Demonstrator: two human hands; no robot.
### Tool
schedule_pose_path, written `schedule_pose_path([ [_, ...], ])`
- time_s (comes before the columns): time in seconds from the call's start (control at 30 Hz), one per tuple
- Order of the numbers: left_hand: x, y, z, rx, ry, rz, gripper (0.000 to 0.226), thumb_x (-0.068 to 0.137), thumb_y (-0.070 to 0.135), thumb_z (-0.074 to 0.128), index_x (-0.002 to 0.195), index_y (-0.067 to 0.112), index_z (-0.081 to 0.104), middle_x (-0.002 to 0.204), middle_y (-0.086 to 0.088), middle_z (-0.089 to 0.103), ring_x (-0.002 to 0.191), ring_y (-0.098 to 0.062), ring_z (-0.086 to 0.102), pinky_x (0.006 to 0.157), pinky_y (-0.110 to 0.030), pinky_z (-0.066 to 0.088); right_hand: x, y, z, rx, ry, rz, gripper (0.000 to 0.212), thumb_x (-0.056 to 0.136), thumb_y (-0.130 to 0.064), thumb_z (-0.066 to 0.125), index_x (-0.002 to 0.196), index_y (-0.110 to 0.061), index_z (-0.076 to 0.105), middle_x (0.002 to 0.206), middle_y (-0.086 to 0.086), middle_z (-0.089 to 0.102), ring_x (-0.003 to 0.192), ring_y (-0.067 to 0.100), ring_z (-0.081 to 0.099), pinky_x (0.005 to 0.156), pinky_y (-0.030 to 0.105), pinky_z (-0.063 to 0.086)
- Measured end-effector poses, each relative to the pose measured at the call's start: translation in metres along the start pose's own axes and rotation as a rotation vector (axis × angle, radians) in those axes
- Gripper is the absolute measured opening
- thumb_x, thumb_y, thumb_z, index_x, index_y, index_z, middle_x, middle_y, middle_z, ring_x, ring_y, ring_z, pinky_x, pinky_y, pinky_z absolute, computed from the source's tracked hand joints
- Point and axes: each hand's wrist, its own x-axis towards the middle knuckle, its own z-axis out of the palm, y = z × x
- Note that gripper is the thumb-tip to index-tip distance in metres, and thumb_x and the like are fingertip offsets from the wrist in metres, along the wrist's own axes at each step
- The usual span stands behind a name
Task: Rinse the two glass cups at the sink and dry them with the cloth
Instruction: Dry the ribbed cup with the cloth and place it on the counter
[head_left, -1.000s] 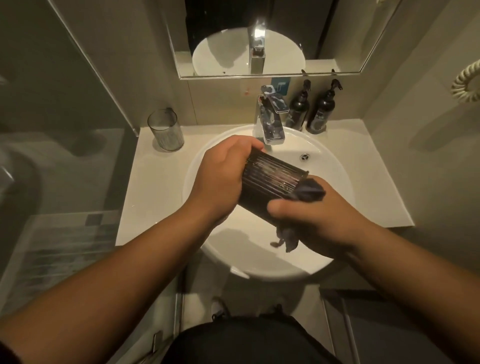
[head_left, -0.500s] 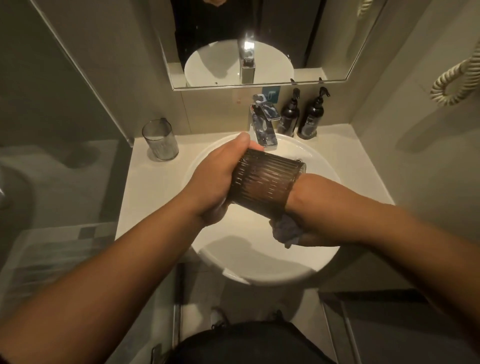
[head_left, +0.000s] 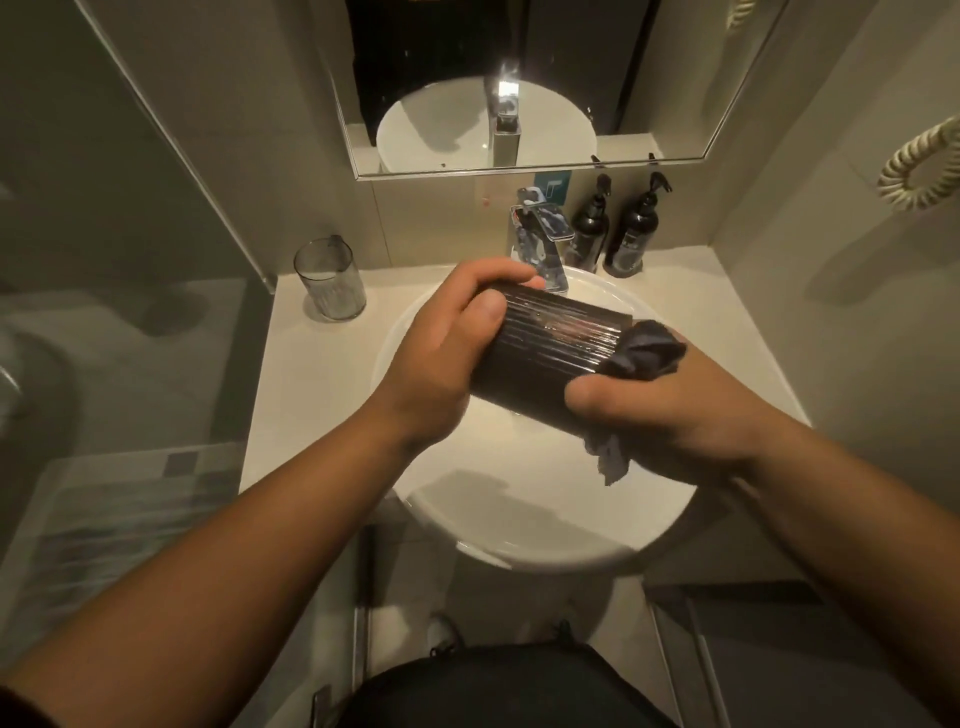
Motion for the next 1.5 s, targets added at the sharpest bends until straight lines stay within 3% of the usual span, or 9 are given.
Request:
schedule_pose_path([
  [0.1, 0.007, 0.013, -0.004, -0.194, -0.124, -0.407, 0.057, 0.086, 0.077, 0.040, 0.122, 0.039, 0.063, 0.124, -0.004, 0.066, 0.108, -0.027, 0.068, 0.083, -0.058, 0.058, 0.004, -0.008, -0.009, -1.219, -0.248, -0.218, 0.004, 0.072, -0.013, 0.067, 0.072, -0.013, 0.064, 0.061, 0.001, 0.058, 0.056, 0.008, 0.055, 0.052, 0.012, 0.037],
  [0.23, 0.010, 0.018, 0.005, -0.069, -0.042, -0.423, 0.043, 0.102, 0.055, 0.036, 0.099, 0.029, 0.071, 0.094, -0.001, 0.070, 0.085, -0.017, 0.067, 0.066, -0.034, 0.055, 0.009, -0.006, 0.004, -1.643, -0.382, -0.134, 0.038, 0.085, -0.017, 0.056, 0.057, -0.024, 0.032, 0.055, -0.005, 0.034, 0.048, 0.012, 0.027, 0.046, 0.018, 0.022],
  [0.43, 0.008, 0.010, 0.008, 0.148, 0.046, -0.110, 0.031, 0.095, 0.042, 0.036, 0.093, 0.039, 0.066, 0.099, 0.000, 0.064, 0.099, -0.026, 0.062, 0.088, -0.050, 0.053, -0.002, 0.009, 0.005, -0.795, -0.080, -0.129, 0.026, 0.079, -0.018, 0.065, 0.104, -0.011, 0.062, 0.084, 0.005, 0.068, 0.073, 0.022, 0.065, 0.066, 0.036, 0.057],
  [0.73, -0.002, 0.010, 0.006, 0.182, -0.003, 0.206, 0.035, 0.093, 0.038, 0.035, 0.114, 0.024, 0.058, 0.115, -0.009, 0.065, 0.105, -0.030, 0.063, 0.089, -0.057, 0.052, -0.008, 0.012, 0.010, 0.404, -0.027, -0.010, 0.047, 0.060, 0.002, 0.074, 0.105, -0.010, 0.071, 0.098, 0.013, 0.071, 0.088, 0.030, 0.068, 0.062, 0.029, 0.056],
  [0.8, -0.001, 0.011, 0.004, 0.124, -0.063, 0.141, 0.035, 0.094, 0.040, 0.037, 0.120, 0.028, 0.058, 0.125, -0.008, 0.063, 0.112, -0.029, 0.062, 0.092, -0.053, 0.053, -0.010, 0.002, 0.002, 0.205, -0.016, -0.032, 0.040, 0.067, 0.002, 0.067, 0.105, -0.011, 0.068, 0.087, 0.005, 0.073, 0.080, 0.021, 0.071, 0.062, 0.027, 0.057],
  [0.97, 0.014, 0.027, -0.005, -0.189, -0.230, -0.538, 0.066, 0.090, 0.074, 0.028, 0.127, 0.032, 0.064, 0.121, -0.005, 0.071, 0.108, -0.022, 0.070, 0.084, -0.045, 0.059, -0.004, -0.013, -0.006, -1.564, -0.355, -0.169, 0.008, 0.083, -0.017, 0.061, 0.077, -0.017, 0.066, 0.072, 0.009, 0.063, 0.066, 0.027, 0.061, 0.061, 0.032, 0.049],
  [1.13, 0.024, 0.021, 0.004, -0.051, -0.163, -0.426, 0.042, 0.098, 0.048, 0.045, 0.092, 0.015, 0.070, 0.087, -0.006, 0.067, 0.077, -0.016, 0.065, 0.070, -0.033, 0.052, 0.008, -0.015, 0.002, -1.667, -0.414, 0.065, 0.048, 0.088, -0.007, 0.057, 0.056, -0.029, 0.029, 0.054, -0.002, 0.032, 0.047, 0.012, 0.026, 0.047, 0.022, 0.024],
  [1.23, 0.022, 0.014, 0.005, -0.012, -0.053, -0.284, 0.032, 0.090, 0.039, 0.045, 0.080, 0.027, 0.073, 0.093, -0.005, 0.065, 0.090, -0.022, 0.062, 0.079, -0.040, 0.051, 0.006, 0.007, -0.005, -1.227, -0.170, -0.212, 0.004, 0.080, -0.023, 0.063, 0.079, -0.020, 0.065, 0.073, -0.001, 0.060, 0.063, 0.011, 0.052, 0.059, 0.026, 0.043],
  [1.5, 0.014, 0.004, -0.010, 0.263, -0.105, 0.075, 0.034, 0.092, 0.040, 0.034, 0.103, 0.027, 0.063, 0.106, -0.011, 0.066, 0.099, -0.026, 0.064, 0.086, -0.050, 0.054, 0.009, 0.016, 0.004, 0.293, -0.022, 0.089, 0.031, 0.072, 0.005, 0.057, 0.099, -0.007, 0.065, 0.085, 0.018, 0.064, 0.059, 0.015, 0.068, 0.052, 0.022, 0.054],
])
